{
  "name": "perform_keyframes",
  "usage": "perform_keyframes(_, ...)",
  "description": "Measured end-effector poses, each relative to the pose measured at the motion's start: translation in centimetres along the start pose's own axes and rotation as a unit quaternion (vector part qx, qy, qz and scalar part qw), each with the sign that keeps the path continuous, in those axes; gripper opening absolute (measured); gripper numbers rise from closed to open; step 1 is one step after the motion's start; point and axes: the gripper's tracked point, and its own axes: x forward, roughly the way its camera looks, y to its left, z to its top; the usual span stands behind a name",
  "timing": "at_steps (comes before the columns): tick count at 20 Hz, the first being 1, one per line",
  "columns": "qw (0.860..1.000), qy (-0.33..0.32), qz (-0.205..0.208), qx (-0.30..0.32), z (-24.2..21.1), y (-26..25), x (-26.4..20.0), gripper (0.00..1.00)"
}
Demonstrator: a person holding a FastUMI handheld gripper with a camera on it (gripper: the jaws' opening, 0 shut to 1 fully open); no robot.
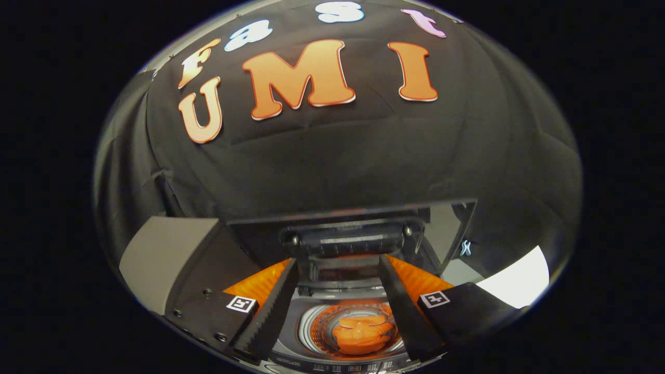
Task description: Put the clothes into the washing machine and then close the washing machine lid.
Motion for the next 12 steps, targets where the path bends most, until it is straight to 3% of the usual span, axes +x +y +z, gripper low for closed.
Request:
perform_keyframes(6, 0.999, -0.037, -0.004, -0.003, 5.8, -0.2, 3.2, 0.99)
perform_keyframes(12, 1.000, -0.010, -0.007, 0.003, 5.3, -1.1, 7.5, 0.99)
